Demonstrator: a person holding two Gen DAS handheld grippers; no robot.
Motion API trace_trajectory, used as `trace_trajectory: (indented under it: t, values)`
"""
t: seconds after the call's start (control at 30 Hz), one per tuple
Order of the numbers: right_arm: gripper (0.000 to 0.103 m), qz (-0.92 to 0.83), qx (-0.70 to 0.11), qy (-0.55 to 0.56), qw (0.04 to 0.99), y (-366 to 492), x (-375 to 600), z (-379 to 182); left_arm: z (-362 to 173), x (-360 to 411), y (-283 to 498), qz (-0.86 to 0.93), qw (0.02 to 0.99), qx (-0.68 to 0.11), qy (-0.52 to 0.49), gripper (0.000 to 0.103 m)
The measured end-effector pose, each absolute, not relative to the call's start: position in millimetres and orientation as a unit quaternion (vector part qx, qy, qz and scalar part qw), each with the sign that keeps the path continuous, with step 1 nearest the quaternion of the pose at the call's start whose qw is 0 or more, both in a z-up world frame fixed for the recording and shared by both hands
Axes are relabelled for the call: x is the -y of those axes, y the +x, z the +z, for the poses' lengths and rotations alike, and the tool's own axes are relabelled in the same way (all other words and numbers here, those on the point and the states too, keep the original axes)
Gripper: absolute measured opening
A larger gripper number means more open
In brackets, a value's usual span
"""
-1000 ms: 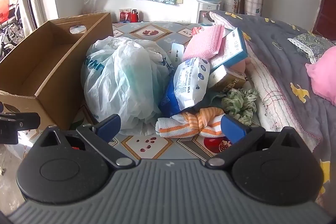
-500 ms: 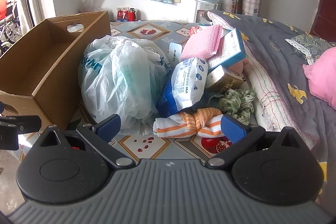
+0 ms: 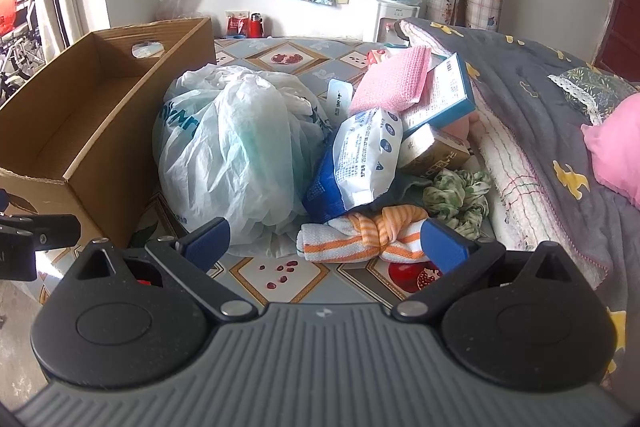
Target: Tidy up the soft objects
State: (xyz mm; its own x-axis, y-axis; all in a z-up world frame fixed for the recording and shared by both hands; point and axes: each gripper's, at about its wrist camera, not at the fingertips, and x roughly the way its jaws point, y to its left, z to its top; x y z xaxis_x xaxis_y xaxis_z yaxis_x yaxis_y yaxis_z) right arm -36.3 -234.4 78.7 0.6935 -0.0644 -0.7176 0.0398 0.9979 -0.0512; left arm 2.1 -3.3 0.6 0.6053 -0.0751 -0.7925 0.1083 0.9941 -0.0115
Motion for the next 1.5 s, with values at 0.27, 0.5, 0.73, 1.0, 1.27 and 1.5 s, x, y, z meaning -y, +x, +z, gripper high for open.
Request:
trace_trajectory:
  t: [0.27, 0.5, 0.73, 1.0, 1.27, 1.5]
  values:
    - [0.102, -0.027, -0.391, -0.014, 0.920, -35.6, 234.5, 77.9, 0.5, 3.0, 2.2, -0.052, 0.896, -0.441, 0.019, 0.103]
    - [0.102, -0.027, -0.391, -0.014, 0.920, -34.8, 234.8, 77.0, 0.3, 3.0, 2.1, -0.052, 0.896, -0.441, 0.020, 0.103]
    - [0.102, -0.027, -0.391, -0.013, 0.920, -34.2, 235.0, 76.4, 0.2, 2.2, 3.4, -0.050, 0.896, -0.440, 0.020, 0.103]
    - [0.102, -0.027, -0.391, -0.013, 0.920, -34.2, 235.2, 76.5, 0.7, 2.3, 3.6, -0.050, 0.896, -0.441, 0.019, 0.103]
    - [0.102, -0.024, -0.394, -0.012, 0.919, -30.7, 236.3, 74.1, 0.3, 3.3, 4.2, -0.048, 0.895, -0.442, 0.020, 0.103]
    - [0.102, -0.024, -0.395, -0.012, 0.918, -30.7, 236.1, 73.5, -0.7, 2.8, 4.9, -0.048, 0.895, -0.443, 0.021, 0.103]
